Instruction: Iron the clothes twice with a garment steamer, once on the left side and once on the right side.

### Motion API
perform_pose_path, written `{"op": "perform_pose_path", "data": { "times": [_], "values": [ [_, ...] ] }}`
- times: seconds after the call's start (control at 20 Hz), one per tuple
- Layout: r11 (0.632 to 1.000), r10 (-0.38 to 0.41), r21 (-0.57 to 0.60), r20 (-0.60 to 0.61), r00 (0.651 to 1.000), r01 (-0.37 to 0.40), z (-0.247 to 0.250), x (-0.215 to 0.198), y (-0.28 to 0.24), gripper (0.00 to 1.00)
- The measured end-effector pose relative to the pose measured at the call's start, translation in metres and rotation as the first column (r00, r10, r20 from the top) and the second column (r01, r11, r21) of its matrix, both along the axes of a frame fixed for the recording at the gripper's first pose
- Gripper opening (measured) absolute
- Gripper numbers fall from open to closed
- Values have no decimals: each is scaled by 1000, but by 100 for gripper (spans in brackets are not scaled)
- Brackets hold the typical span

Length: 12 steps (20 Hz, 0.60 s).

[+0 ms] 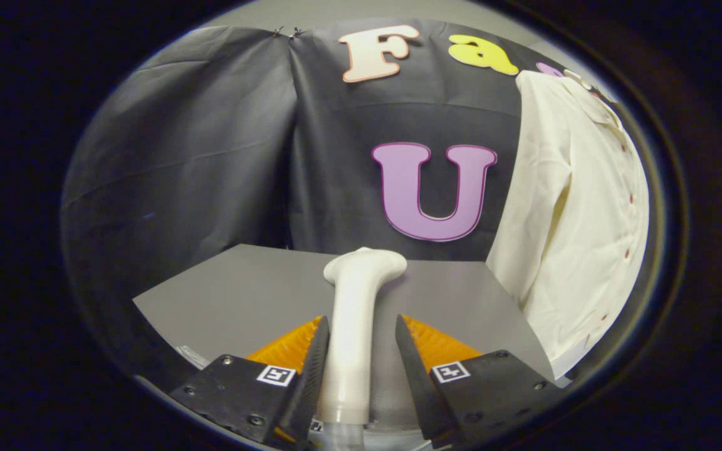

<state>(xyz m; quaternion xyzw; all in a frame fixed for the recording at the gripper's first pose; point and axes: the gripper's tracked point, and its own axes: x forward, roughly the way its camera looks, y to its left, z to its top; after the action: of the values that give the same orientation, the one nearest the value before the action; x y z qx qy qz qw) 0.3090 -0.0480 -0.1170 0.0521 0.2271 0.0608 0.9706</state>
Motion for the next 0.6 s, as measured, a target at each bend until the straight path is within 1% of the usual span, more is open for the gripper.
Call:
{"op": "perform_pose_path", "data": {
  "times": [0.1,0.2,0.25,0.35,0.4,0.5,0.6],
  "values": [
    [999,19,-42,-36,999,-21,-6,1,7,56],
    [995,11,-97,-14,1000,-13,-3,3,5,47],
    [995,10,-100,-3,1000,-11,-1,3,8,42],
    [993,-2,-116,24,1000,4,1,1,7,36],
    [994,-10,-109,56,998,16,6,-1,4,34],
    [998,-29,-46,106,994,34,17,-4,1,34],
    [999,-37,14,144,989,35,31,-11,-1,33]
  ]
}}
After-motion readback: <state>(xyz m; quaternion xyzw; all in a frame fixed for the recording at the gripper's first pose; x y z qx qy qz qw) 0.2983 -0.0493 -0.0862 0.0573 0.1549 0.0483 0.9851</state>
